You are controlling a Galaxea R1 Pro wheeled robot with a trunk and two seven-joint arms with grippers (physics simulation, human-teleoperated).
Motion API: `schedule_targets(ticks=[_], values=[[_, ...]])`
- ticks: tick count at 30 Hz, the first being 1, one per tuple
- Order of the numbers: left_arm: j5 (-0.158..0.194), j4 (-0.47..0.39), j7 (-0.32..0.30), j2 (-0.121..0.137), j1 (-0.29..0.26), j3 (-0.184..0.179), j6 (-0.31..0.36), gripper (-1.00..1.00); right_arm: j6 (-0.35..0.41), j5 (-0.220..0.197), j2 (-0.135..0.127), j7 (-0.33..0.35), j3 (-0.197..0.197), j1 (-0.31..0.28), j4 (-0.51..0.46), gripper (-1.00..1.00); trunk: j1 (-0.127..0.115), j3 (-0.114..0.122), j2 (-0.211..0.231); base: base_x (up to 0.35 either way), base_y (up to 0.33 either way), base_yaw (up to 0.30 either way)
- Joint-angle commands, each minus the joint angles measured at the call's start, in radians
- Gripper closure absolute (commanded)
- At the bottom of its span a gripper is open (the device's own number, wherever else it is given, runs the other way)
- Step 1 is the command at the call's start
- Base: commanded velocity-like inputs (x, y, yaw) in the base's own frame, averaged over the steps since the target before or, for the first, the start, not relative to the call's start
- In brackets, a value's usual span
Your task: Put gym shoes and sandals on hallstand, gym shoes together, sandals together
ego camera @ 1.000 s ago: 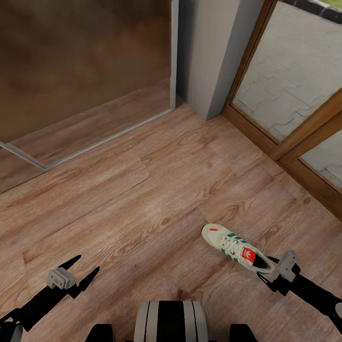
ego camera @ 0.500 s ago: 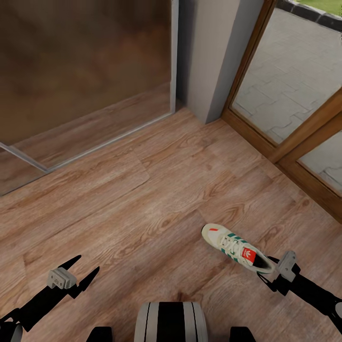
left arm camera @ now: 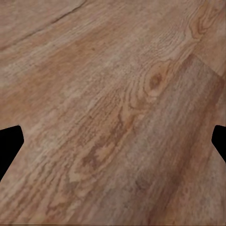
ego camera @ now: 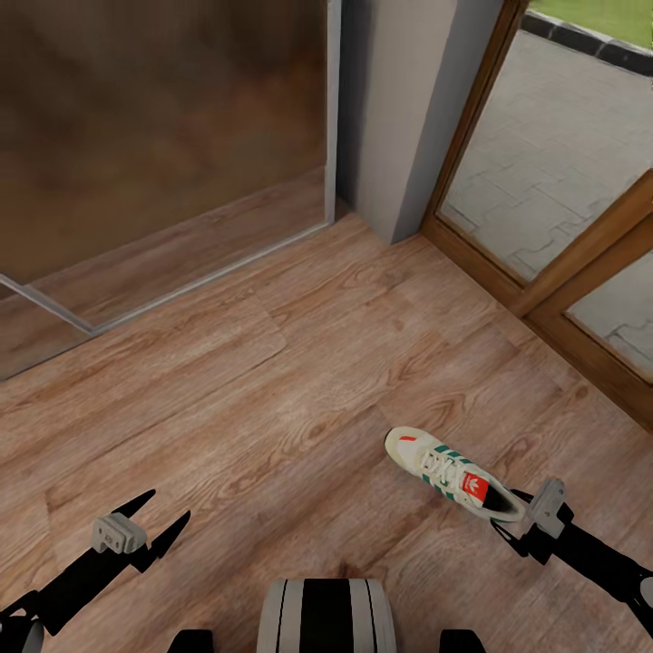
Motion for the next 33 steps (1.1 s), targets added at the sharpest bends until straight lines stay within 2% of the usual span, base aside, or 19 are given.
schedule_targets(ticks=[1, 33], values=[[0.0, 0.005, 0.0, 0.0, 0.0, 0.0, 0.0, -1.0, 0.0, 0.0, 0.0, 0.0, 0.0, 0.0, 0.0, 1.0, 0.0, 0.002, 0.0, 0.0, 0.0, 0.0], [0.0, 0.022, 0.0, 0.001, 0.0, 0.001, 0.0, -1.0, 0.0, 0.0, 0.001, -0.002, 0.0, 0.0, -0.001, 1.0, 0.0, 0.051, 0.0, 0.0, 0.0, 0.0]])
